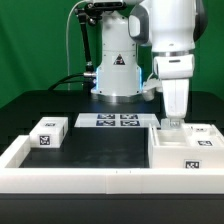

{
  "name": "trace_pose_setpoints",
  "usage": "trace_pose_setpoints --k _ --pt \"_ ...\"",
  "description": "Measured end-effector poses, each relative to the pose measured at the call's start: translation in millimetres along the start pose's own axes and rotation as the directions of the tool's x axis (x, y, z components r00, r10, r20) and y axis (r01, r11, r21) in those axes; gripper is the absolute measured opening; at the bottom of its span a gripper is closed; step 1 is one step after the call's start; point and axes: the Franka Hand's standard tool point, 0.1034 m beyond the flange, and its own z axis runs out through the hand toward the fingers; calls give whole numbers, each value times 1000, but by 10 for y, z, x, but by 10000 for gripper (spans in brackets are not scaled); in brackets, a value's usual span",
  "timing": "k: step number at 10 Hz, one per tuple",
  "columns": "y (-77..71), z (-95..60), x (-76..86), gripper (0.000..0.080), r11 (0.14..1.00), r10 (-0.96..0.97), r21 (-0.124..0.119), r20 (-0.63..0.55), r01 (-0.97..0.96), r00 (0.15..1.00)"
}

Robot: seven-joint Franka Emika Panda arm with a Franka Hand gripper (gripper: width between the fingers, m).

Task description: Assemble cabinet

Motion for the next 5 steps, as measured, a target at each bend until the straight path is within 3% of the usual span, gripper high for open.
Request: trace_pose_setpoints --k 3,5 --pt "51 -215 -32 70 1000 -5 -5 27 5 1000" --pt "145 -240 -157 70 1000 8 -9 30 -8 1000"
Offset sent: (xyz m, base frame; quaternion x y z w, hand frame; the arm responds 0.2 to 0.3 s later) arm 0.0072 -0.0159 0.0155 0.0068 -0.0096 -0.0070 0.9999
